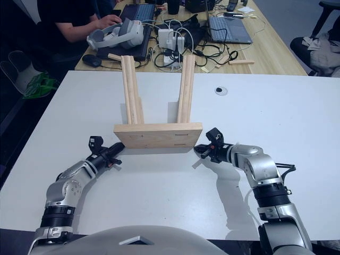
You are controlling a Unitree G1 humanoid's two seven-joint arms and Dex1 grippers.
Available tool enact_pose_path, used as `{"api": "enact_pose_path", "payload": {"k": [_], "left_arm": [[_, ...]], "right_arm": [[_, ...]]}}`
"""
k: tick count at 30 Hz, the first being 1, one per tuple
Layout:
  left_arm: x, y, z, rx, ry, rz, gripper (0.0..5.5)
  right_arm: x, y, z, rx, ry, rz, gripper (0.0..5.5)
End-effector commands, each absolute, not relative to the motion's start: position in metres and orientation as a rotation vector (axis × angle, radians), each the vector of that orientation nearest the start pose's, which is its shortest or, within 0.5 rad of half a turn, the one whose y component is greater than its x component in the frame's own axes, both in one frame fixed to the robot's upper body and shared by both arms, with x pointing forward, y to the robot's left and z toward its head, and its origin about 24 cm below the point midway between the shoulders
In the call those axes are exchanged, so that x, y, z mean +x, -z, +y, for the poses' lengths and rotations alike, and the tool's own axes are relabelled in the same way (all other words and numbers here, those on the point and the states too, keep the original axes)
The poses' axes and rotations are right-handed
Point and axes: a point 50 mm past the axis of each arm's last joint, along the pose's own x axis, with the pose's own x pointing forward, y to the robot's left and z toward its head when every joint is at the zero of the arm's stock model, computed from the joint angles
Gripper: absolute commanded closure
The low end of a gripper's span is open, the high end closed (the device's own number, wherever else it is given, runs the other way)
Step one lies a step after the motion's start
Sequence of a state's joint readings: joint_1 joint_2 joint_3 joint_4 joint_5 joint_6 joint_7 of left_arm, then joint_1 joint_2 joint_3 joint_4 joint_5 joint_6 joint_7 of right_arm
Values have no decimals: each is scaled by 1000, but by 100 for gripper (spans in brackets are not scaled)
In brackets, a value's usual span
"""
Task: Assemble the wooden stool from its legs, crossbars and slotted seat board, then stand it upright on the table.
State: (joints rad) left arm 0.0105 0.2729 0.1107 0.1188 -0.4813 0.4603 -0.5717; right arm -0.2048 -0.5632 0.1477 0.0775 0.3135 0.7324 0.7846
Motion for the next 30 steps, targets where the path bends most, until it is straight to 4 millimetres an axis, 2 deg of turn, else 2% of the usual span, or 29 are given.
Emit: {"api": "enact_pose_path", "payload": {"k": [1, 11, 22, 27, 30], "left_arm": [[231, 7, 206, -372, 413, 476, 549], [232, 4, 194, -400, 475, 476, 549], [228, 1, 181, -433, 552, 486, 549], [225, 1, 184, -429, 550, 495, 549], [226, 5, 193, -366, 479, 509, 549]], "right_arm": [[260, -32, -217, -86, -709, 744, 550], [269, -27, -197, -95, -785, 734, 550], [268, -27, -195, -75, -825, 732, 550], [268, -27, -193, -67, -834, 730, 550], [267, -27, -192, -67, -836, 730, 550]]}}
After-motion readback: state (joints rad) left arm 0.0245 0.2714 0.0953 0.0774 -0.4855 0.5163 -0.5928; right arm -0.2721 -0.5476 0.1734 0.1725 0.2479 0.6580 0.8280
